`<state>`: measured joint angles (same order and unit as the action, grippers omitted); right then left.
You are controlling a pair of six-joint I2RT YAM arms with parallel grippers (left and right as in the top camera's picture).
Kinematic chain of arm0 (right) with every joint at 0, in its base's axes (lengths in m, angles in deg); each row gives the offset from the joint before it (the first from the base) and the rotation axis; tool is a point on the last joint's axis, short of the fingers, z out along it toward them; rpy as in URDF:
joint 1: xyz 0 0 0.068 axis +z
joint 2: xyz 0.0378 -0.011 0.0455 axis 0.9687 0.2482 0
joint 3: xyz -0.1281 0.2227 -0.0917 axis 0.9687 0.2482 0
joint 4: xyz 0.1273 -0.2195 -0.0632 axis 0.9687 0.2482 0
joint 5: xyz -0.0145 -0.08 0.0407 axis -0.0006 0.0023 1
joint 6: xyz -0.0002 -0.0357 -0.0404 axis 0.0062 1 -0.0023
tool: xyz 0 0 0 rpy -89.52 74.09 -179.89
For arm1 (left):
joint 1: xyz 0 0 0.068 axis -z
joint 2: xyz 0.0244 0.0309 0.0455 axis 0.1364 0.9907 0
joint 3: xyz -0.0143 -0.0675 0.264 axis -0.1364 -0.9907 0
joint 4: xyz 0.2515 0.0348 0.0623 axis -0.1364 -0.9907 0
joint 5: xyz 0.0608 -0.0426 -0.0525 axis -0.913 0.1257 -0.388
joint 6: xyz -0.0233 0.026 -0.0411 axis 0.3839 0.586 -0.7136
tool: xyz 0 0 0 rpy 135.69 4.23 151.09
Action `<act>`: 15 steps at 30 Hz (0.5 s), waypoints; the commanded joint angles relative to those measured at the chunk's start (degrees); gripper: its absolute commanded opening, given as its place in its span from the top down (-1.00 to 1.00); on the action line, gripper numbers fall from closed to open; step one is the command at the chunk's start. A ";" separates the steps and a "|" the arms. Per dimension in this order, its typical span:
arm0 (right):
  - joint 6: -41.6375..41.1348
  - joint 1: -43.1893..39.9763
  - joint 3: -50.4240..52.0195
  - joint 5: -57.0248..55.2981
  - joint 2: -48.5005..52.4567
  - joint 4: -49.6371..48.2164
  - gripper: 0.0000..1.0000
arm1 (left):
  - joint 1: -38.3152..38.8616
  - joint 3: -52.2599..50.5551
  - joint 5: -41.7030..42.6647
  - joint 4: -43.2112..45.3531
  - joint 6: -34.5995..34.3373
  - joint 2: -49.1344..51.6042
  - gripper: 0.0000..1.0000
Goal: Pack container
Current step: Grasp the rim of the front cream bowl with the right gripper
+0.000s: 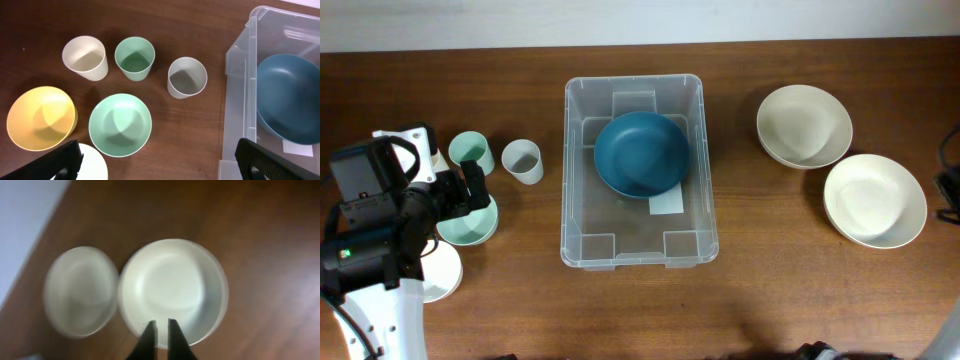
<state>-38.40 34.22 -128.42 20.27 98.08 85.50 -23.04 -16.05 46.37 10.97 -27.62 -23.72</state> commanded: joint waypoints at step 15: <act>4.87 -2.60 0.15 -1.73 31.61 5.05 0.28 | 0.15 1.01 0.61 0.13 0.92 0.26 -0.99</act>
<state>-33.90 31.73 -128.25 18.83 127.90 90.37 -23.04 -16.05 46.37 11.00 -27.62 -23.72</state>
